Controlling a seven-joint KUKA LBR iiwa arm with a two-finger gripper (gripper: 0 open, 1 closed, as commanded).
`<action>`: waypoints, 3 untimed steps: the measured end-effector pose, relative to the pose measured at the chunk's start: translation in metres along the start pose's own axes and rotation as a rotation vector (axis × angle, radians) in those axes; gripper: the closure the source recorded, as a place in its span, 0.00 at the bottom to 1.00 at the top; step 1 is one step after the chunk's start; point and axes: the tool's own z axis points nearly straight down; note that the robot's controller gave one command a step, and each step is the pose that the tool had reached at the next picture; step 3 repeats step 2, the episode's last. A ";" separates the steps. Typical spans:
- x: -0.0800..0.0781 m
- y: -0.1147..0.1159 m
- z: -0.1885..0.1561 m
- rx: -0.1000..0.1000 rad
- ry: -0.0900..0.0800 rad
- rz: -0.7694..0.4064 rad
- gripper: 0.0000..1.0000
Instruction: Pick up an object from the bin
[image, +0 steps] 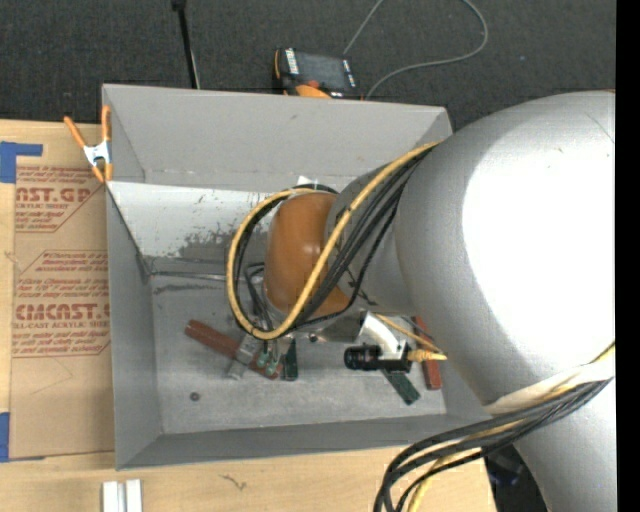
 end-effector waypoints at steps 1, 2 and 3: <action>0.001 0.001 -0.023 0.000 0.000 -0.001 1.00; 0.000 0.003 -0.115 -0.005 -0.005 -0.003 1.00; 0.000 0.003 -0.115 -0.005 -0.005 -0.003 1.00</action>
Offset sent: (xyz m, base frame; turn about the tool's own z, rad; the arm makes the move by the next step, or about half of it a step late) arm -0.0001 -0.0001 0.0222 0.0000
